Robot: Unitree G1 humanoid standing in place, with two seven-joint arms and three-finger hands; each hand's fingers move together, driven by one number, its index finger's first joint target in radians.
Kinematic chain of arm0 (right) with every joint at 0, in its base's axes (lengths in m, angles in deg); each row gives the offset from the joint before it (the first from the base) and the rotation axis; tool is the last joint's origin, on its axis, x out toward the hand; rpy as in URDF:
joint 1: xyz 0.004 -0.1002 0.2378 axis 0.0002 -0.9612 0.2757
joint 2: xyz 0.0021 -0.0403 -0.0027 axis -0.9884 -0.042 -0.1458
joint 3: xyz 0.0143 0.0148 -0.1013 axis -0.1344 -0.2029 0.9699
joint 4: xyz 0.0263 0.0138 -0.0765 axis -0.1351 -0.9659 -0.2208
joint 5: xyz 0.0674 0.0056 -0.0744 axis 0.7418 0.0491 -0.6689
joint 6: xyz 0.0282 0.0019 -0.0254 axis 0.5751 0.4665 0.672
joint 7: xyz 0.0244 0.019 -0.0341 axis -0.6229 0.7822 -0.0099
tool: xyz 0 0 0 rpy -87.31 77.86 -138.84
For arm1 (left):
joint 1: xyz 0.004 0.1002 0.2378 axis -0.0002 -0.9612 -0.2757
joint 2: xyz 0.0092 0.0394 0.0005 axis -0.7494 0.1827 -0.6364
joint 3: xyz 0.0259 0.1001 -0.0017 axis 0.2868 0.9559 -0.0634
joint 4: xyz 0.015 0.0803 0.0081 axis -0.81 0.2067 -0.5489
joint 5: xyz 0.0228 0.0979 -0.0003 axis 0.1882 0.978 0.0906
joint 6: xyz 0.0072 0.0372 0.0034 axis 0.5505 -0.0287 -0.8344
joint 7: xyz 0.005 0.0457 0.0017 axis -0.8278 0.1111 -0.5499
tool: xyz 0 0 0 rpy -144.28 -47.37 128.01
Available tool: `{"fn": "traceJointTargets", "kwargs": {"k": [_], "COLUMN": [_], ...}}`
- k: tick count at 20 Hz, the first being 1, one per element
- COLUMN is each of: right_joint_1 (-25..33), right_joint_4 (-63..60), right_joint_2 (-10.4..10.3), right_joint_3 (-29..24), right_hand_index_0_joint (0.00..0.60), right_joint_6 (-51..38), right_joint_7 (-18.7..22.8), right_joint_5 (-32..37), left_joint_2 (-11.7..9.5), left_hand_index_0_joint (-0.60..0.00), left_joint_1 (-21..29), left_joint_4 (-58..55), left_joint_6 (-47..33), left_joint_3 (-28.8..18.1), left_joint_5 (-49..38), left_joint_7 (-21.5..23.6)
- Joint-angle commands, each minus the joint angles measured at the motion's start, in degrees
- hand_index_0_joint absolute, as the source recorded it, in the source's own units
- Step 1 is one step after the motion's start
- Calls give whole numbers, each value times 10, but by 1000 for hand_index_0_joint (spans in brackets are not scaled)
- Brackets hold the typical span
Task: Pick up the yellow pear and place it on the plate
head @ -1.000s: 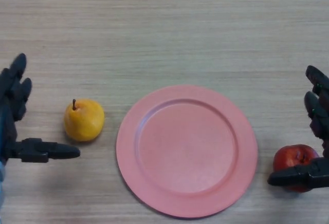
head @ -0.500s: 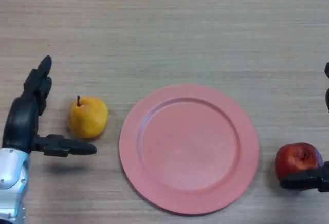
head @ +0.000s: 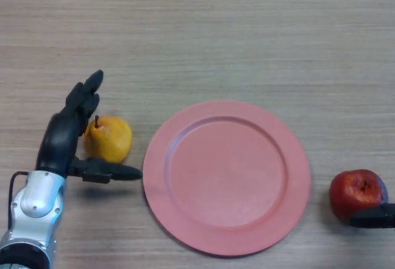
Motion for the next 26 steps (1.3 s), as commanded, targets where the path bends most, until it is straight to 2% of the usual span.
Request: {"fn": "traceJointTargets", "kwargs": {"k": [1, 4, 5, 7, 8, 10, 11, 13, 14, 16, 17, 18, 19, 21, 24, 26], "right_joint_1": [12, 11, 12, 11, 9, 9, 9, 7, 6, 10, 9, 8, 9, 6, 9, 8], "right_joint_4": [37, 40, 42, 49, 53, 56, 57, 61, 63, 65, 67, 70, 71, 76, 77, 80], "right_joint_2": [10, 9, 9, 7, 5, 4, 4, 2, 2, 4, 4, 4, 4, 3, 4, 4], "right_joint_3": [-41, -38, -38, -37, -38, -35, -34, -31, -29, -28, -29, -30, -31, -34, -38, -38], "right_hand_index_0_joint": [0, 0, 0, 0, 0, 0, 0, 0, 0, 0, 0, 0, 0, 0, 0, 0], "right_joint_6": [-73, -68, -63, -55, -51, -49, -48, -40, -38, -33, -28, -27, -23, -17, -12, -7], "right_joint_7": [-5, -7, -8, -9, -9, -6, -5, -2, -3, -3, -5, -6, -8, -10, -11, -13], "right_joint_5": [-4, -7, -4, 1, 5, 5, 4, 4, 3, 3, 6, 7, 10, 14, 19, 21], "left_joint_2": [-28, -31, -34, -41, -45, -52, -56, -52, -52, -33, -26, -12, 2, 17, 46, 54], "left_hand_index_0_joint": [-599, -600, -600, -600, -600, -600, -600, -600, -600, -600, -600, -600, -600, -600, -600, -600], "left_joint_1": [34, 23, 14, 1, -9, -26, -31, -55, -65, -92, -98, -107, -117, -122, -123, -122], "left_joint_4": [-12, -23, -37, -57, -77, -128, -157, -252, -289, -385, -432, -477, -519, -557, -574, -575], "left_joint_6": [-89, -79, -56, -62, -46, -20, -17, 40, 56, 96, 142, 195, 277, 349, 378, 385], "left_joint_3": [-1, 0, 1, 2, -2, -14, -18, -23, -23, -23, -19, -19, -12, 11, 44, 79], "left_joint_5": [40, 41, 35, 56, 51, 51, 59, 17, 28, -6, -26, -93, -145, -146, -137, -129], "left_joint_7": [69, 47, 16, 29, 16, 34, 56, 24, 35, 22, 5, -33, -52, -59, -75, -68]}}
